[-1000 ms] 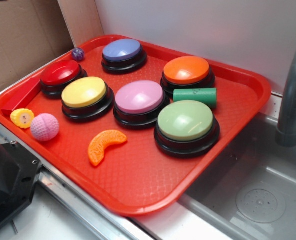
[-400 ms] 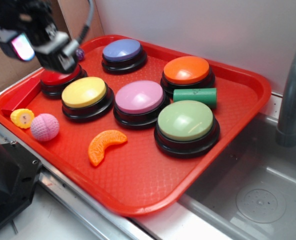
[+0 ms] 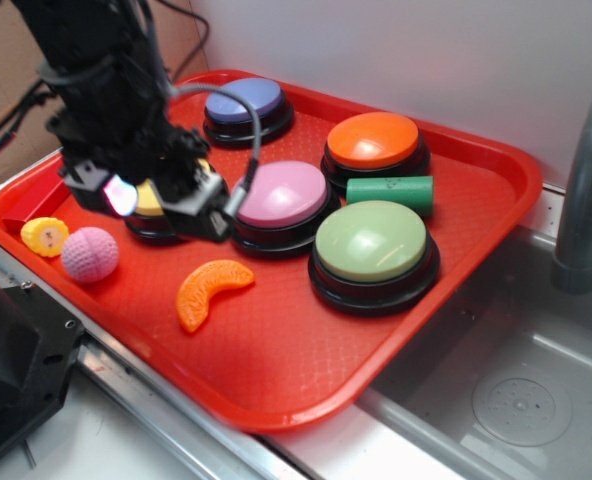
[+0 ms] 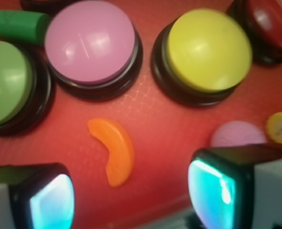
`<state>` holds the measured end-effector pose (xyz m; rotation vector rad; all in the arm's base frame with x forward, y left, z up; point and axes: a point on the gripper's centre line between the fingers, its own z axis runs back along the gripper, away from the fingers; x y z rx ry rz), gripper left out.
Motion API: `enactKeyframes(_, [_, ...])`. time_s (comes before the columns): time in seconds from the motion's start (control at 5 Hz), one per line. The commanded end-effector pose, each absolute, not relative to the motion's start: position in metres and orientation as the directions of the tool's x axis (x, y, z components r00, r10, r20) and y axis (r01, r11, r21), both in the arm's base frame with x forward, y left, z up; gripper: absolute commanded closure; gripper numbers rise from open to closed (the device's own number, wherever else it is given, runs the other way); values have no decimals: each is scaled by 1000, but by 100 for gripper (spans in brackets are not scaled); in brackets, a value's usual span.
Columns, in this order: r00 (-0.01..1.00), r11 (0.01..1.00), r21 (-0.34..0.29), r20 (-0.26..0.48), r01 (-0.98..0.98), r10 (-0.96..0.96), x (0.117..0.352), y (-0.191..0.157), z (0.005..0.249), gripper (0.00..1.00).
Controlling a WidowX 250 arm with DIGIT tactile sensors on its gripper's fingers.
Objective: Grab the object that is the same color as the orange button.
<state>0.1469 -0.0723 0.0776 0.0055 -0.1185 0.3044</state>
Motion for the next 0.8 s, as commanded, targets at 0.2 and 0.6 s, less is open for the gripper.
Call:
enactKeyframes(0.2, [898,909,-41,142,-416,417,146,-81,19,0])
enactKeyframes(0.6, [859,871,-78,142,-486,492,141,-83,10,100])
